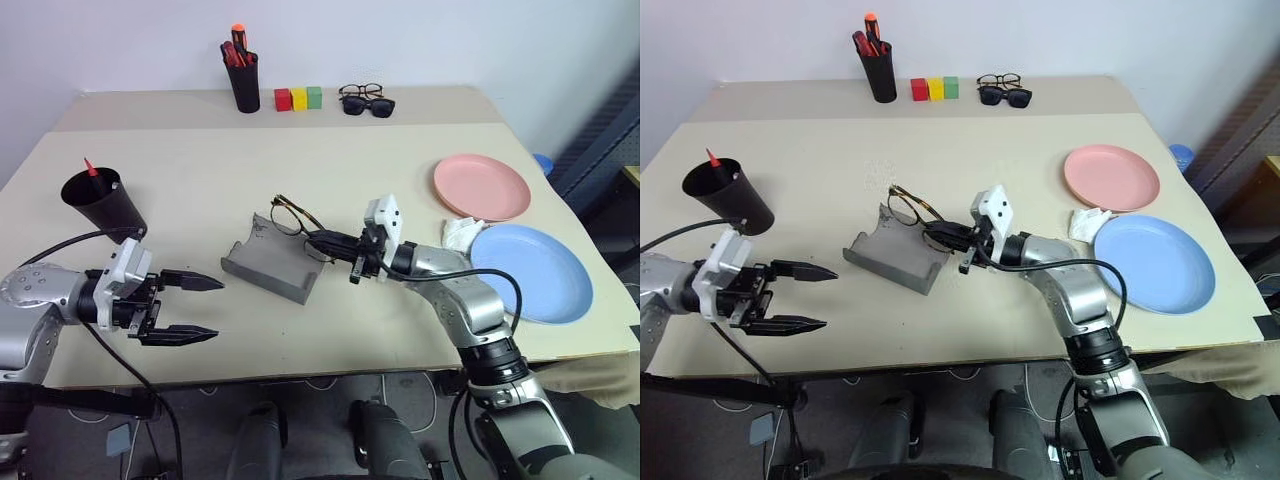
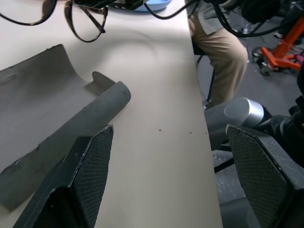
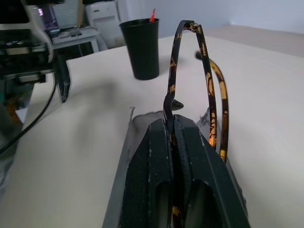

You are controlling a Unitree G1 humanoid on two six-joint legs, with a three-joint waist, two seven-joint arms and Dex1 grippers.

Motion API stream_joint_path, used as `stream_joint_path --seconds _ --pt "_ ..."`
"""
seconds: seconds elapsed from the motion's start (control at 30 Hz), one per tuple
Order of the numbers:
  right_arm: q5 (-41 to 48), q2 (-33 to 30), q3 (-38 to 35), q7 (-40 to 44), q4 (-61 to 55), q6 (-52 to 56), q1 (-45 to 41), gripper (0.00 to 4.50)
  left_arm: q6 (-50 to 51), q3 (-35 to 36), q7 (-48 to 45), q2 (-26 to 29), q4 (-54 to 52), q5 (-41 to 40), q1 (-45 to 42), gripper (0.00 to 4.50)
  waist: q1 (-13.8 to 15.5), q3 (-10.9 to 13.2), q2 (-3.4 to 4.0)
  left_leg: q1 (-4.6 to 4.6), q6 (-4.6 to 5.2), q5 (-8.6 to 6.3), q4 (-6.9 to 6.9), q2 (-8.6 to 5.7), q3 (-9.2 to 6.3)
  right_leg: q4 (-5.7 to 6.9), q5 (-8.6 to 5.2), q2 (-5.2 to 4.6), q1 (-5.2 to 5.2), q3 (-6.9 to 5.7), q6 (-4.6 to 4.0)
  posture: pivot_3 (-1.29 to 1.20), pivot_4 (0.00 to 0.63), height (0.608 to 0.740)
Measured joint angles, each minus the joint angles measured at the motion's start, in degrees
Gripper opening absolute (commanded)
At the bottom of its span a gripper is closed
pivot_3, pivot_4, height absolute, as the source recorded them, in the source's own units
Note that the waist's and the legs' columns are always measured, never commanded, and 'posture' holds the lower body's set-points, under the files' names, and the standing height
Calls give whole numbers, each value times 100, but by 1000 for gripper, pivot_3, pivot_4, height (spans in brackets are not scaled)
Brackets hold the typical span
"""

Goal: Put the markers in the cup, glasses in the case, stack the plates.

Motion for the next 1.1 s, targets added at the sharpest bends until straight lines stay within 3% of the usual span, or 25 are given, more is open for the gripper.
stream_joint_path --seconds 0.37,0.5,0.67,0.7,0.83,0.97,1.1 --pt "-59 378 206 11 377 -87 -1 54 60 373 181 70 -379 -106 393 3895 -8 1 2 -1 0 0 -7 4 5 0 1 1 -8 0 -4 0 150 740" --pt "-59 489 304 -14 378 -50 117 1453 76 396 206 104 -400 -108 486 3895 -13 2 4 -1 -1 0 -8 4 7 0 1 0 -10 0 -6 0 150 740" --pt "-269 556 328 -219 483 -251 129 4126 175 395 292 104 -403 -111 443 3895 -10 2 4 -2 -2 -1 -8 6 7 0 1 1 -12 0 -7 0 150 740" --pt "-322 557 320 -285 534 -331 149 4468 193 392 299 103 -402 -113 382 3895 -7 2 4 -2 -2 -1 -9 5 7 -1 1 1 -12 0 -7 0 150 740" --pt "-357 353 146 -411 446 -384 310 4468 277 281 448 -24 -272 -109 -159 3895 45 4 6 -7 -2 -1 -5 4 7 -4 1 0 -11 -2 -7 0 150 740" --pt "-310 -341 -361 -509 -369 -292 856 4468 401 -128 967 -467 332 100 -1459 3895 123 1 2 -7 -1 0 3 -2 7 -8 0 0 1 -3 -4 0 150 740" --pt "-250 -974 -750 -641 -1466 -31 1980 4468 -66 -880 1331 -988 1615 1022 -2952 3895 166 1 2 -5 0 0 1 -3 4 -2 -2 5 3 -3 1 0 150 740"
